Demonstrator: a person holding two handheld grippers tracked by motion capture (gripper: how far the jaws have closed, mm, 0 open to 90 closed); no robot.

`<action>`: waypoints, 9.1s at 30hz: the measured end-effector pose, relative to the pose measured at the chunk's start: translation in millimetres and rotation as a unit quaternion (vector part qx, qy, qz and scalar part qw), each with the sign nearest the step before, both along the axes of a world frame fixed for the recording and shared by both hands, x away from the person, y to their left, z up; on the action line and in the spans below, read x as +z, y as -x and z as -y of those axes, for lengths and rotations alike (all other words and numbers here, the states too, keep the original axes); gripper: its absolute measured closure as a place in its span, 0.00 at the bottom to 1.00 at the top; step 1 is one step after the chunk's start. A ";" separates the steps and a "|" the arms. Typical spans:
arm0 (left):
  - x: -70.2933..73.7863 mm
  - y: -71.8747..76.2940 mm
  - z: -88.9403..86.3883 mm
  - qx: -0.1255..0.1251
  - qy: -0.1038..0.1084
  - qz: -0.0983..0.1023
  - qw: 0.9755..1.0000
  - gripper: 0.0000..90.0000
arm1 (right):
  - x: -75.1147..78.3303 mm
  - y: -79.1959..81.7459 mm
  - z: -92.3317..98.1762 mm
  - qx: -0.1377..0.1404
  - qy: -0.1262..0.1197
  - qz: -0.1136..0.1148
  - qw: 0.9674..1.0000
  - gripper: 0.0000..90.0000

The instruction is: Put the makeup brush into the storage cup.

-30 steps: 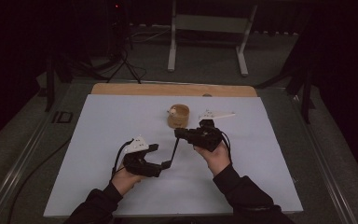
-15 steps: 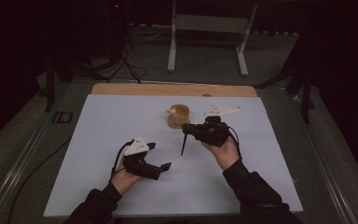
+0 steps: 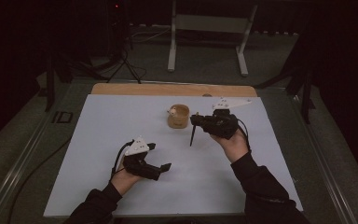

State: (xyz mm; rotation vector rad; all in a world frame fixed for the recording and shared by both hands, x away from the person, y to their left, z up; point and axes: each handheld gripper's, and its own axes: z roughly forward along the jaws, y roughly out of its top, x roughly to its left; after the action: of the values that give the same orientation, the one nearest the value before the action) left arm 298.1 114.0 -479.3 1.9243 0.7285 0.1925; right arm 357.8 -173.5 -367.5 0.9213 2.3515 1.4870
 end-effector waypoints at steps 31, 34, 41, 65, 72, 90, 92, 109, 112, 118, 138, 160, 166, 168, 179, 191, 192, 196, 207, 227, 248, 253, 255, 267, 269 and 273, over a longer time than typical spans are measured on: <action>0.9 3.1 0.1 -0.008 0.005 0.020 1.000 0.02 | 47.8 -43.2 -4.7 -0.024 -0.005 0.062 0.998 0.93; 0.7 3.1 -0.1 -0.008 0.003 0.021 1.000 0.02 | 51.5 -48.3 -5.9 -0.028 -0.003 0.066 0.997 0.93; 1.3 3.7 -1.2 -0.004 0.002 0.023 1.000 0.02 | 59.2 -61.1 -10.1 -0.035 -0.004 0.077 0.996 0.93; 1.1 4.6 -4.1 -0.007 0.003 0.026 1.000 0.02 | 35.0 -114.5 -23.9 -0.082 -0.002 0.051 0.995 0.93; 1.4 4.4 -5.4 -0.005 -0.001 0.029 1.000 0.02 | 17.1 -122.8 -33.0 -0.078 0.007 0.034 0.996 0.93; 1.0 4.4 -5.4 -0.008 0.000 0.028 1.000 0.02 | -18.0 -133.4 -36.3 -0.112 0.014 -0.011 0.994 0.93; 1.0 4.3 -5.8 -0.008 0.000 0.028 1.000 0.02 | -21.2 -133.3 -36.7 -0.117 0.017 -0.010 0.993 0.93; 0.2 4.4 -5.5 -0.011 -0.002 0.026 1.000 0.02 | -44.6 -136.3 -42.5 -0.098 0.037 -0.045 0.994 0.93; 0.3 4.3 -5.7 -0.011 0.000 0.024 1.000 0.02 | -46.9 -136.8 -42.7 -0.100 0.039 -0.049 0.993 0.93; 0.5 4.0 -6.2 -0.008 -0.001 0.025 1.000 0.02 | -48.4 -136.4 -41.6 -0.105 0.033 -0.056 0.992 0.78; 3.0 4.0 -3.4 -0.006 -0.001 0.026 1.000 0.02 | -41.7 -125.4 -36.0 -0.073 0.025 -0.058 0.995 0.10; 2.0 2.7 -1.3 -0.020 -0.005 0.020 1.000 0.02 | -39.7 -107.2 -15.5 -0.040 -0.003 -0.004 0.999 0.17; 3.4 2.1 -2.1 -0.024 0.001 0.019 1.000 0.02 | -39.6 -95.9 -9.9 -0.046 0.020 0.019 0.999 0.17; 3.2 2.2 -2.3 -0.029 0.000 0.019 0.999 0.02 | -39.7 -93.5 -6.4 -0.027 0.012 0.021 0.999 0.17; 8.3 4.0 -2.7 -0.049 -0.002 0.018 0.999 0.02 | -41.0 -71.8 12.7 0.019 -0.019 0.022 0.999 0.16; 18.2 5.2 -6.7 -0.079 0.023 0.027 0.996 0.02 | -46.3 -46.8 29.4 0.045 -0.019 0.013 0.999 0.16; 20.2 4.5 -8.6 -0.084 0.028 0.024 0.996 0.02 | -46.0 -43.6 31.0 0.047 -0.018 0.016 0.999 0.16; 22.2 4.3 -12.6 -0.096 0.025 0.036 0.994 0.02 | -47.8 -28.5 40.9 0.059 -0.036 0.018 0.997 0.16; 24.2 6.6 -26.6 -0.115 0.015 0.036 0.993 0.02 | -59.6 0.0 54.0 0.083 -0.028 0.025 0.996 0.16; 17.0 24.7 -59.3 -0.116 0.005 0.046 0.992 0.02 | -83.5 46.0 83.3 0.106 -0.019 0.015 0.994 0.15; -2.2 42.3 -97.4 -0.092 0.012 0.038 0.995 0.02 | -111.1 71.7 110.6 0.114 -0.012 -0.011 0.993 0.15; -8.0 43.5 -104.1 -0.079 0.015 0.035 0.996 0.03 | -117.4 75.5 116.1 0.111 -0.009 -0.015 0.994 0.15; -9.2 44.2 -106.4 -0.078 0.013 0.031 0.996 0.03 | -118.8 76.6 117.8 0.110 -0.008 -0.013 0.994 0.15; -12.5 50.2 -124.2 -0.053 0.001 0.033 0.998 0.03 | -123.7 81.7 130.4 0.099 -0.016 -0.013 0.995 0.15; -14.2 50.5 -127.0 -0.052 0.001 0.030 0.998 0.03 | -124.8 82.7 133.2 0.096 -0.017 -0.014 0.995 0.15; -17.2 51.3 -129.9 -0.055 -0.009 0.026 0.998 0.03 | -125.7 83.9 138.0 0.090 -0.021 -0.015 0.996 0.15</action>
State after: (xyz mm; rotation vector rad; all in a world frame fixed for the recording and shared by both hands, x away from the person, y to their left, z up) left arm 246.8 243.9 -496.5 1.9640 0.5866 0.1819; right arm 273.9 -311.5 -493.2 0.7651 2.4915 1.6034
